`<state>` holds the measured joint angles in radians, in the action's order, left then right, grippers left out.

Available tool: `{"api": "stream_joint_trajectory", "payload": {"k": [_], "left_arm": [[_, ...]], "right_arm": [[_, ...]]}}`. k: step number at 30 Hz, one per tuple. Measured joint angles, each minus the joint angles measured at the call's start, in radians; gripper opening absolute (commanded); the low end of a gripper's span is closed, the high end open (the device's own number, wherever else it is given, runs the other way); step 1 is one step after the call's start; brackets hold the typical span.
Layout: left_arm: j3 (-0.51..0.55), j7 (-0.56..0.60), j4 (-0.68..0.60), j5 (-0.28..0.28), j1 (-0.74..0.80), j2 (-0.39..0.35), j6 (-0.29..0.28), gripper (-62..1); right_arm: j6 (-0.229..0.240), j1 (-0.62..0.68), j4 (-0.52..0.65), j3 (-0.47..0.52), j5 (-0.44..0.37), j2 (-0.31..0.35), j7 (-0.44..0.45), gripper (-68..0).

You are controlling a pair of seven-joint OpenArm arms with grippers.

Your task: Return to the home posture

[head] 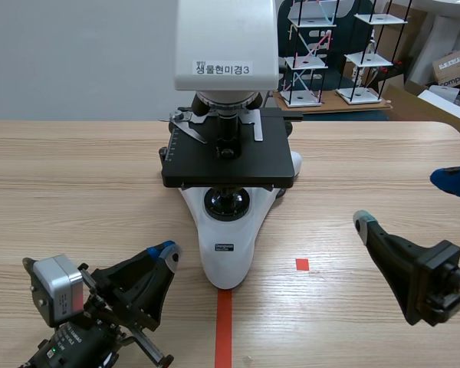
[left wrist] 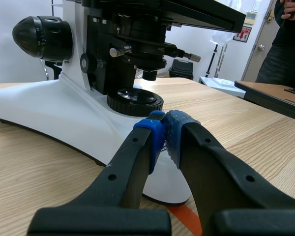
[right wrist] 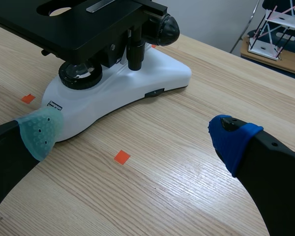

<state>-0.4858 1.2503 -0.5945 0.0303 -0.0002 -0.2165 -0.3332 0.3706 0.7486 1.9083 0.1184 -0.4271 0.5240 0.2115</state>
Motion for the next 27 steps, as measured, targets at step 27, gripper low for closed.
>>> {"api": "stream_joint_trajectory", "payload": {"k": [27], "left_arm": [[0.352,-0.204,-0.670,0.084,0.509,-0.497,-0.104,-57.2]], "right_arm": [[0.000,0.000,0.000,0.000,0.000,0.000,0.000,-1.9]]}}
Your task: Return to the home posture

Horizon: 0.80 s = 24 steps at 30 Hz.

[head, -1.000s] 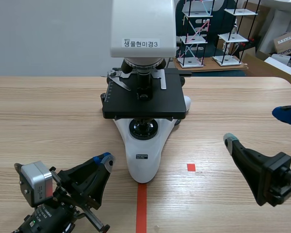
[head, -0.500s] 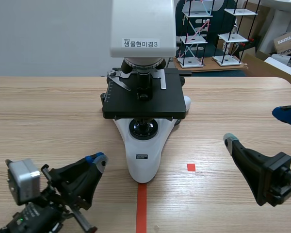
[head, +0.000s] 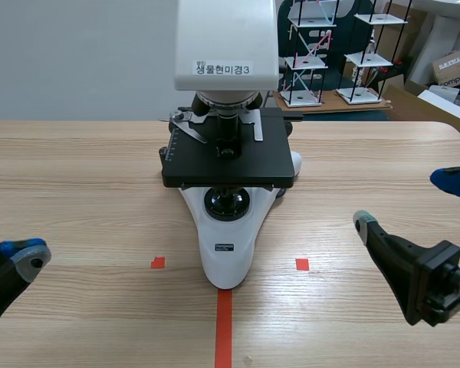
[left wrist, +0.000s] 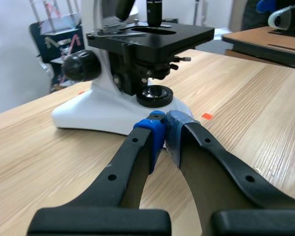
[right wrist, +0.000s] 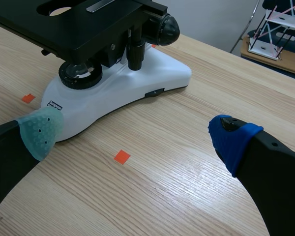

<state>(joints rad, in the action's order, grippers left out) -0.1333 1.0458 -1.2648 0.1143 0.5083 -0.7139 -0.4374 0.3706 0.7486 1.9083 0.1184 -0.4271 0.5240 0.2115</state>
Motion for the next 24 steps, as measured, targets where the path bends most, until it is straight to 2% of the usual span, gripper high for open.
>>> {"api": "stream_joint_trajectory", "payload": {"k": [1,3,6,7,8,9,11,12,15,18,20,24], "left_arm": [[0.027,-0.016,-0.040,0.002,0.046,-0.001,0.023,-55.5],[0.072,-0.063,-0.116,0.000,0.127,-0.001,0.048,-44.7],[0.102,-0.076,-0.214,-0.001,0.221,-0.001,0.062,-16.3],[0.108,-0.076,-0.241,-0.001,0.247,0.000,0.061,-8.6],[0.113,-0.077,-0.264,0.000,0.270,0.000,0.060,-4.2],[0.118,-0.083,-0.285,0.005,0.291,0.002,0.060,-1.9],[0.123,-0.163,-0.324,0.076,0.328,0.007,0.060,0.9],[0.127,-0.198,-0.339,0.094,0.342,0.010,0.061,0.9],[0.149,-0.257,-0.367,0.088,0.362,0.010,0.061,0.8],[0.169,-0.256,-0.367,0.114,0.355,0.010,0.079,0.8],[0.188,-0.248,-0.365,0.155,0.353,0.010,0.087,0.7],[0.216,-0.240,-0.358,0.182,0.343,0.010,0.088,0.6]], "right_arm": [[0.000,0.000,0.000,0.000,0.000,0.000,0.000,-1.9],[0.000,0.000,0.000,0.000,0.000,0.000,0.000,-1.9],[0.000,0.000,0.000,0.000,0.000,0.000,0.000,-1.9],[0.000,0.000,0.000,0.000,0.000,0.000,0.000,-1.9],[0.000,0.000,0.000,0.000,0.000,0.000,0.000,-1.9],[0.000,0.000,0.000,0.000,0.000,0.000,0.000,-1.9],[0.000,0.000,0.000,0.000,0.000,0.000,0.000,-1.9],[0.000,0.000,0.000,0.000,0.000,0.000,0.000,-1.9],[0.000,0.000,0.000,0.000,0.000,0.000,0.000,-1.9],[0.000,0.000,0.000,0.000,0.000,0.000,0.000,-1.9],[0.000,0.000,0.000,0.000,0.000,0.000,0.000,-1.9],[0.000,0.000,0.000,0.000,0.000,0.000,0.000,-1.9]]}}
